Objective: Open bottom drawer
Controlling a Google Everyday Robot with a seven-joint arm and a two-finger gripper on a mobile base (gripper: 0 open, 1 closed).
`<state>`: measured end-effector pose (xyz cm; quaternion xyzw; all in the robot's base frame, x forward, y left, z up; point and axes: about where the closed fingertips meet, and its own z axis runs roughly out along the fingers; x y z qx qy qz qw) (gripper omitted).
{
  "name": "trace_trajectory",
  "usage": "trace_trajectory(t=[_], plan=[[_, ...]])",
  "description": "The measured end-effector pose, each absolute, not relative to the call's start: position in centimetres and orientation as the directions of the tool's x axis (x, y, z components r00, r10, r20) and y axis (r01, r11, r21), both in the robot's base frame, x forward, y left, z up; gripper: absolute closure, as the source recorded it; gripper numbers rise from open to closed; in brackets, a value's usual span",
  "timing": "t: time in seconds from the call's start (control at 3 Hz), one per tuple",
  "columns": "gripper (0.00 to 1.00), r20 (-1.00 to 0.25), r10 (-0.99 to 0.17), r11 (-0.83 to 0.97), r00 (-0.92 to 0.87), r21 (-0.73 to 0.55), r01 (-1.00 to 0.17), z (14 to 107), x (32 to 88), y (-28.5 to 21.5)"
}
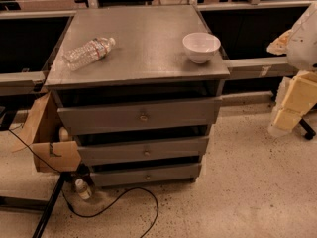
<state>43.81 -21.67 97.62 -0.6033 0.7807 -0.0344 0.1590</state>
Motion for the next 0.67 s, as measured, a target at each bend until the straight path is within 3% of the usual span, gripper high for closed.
trace_trajectory(t=[0.67], plan=[[0.0, -0.241, -0.947, 0.274, -0.213, -0.255, -0.927, 96.67, 43.99, -20.99]])
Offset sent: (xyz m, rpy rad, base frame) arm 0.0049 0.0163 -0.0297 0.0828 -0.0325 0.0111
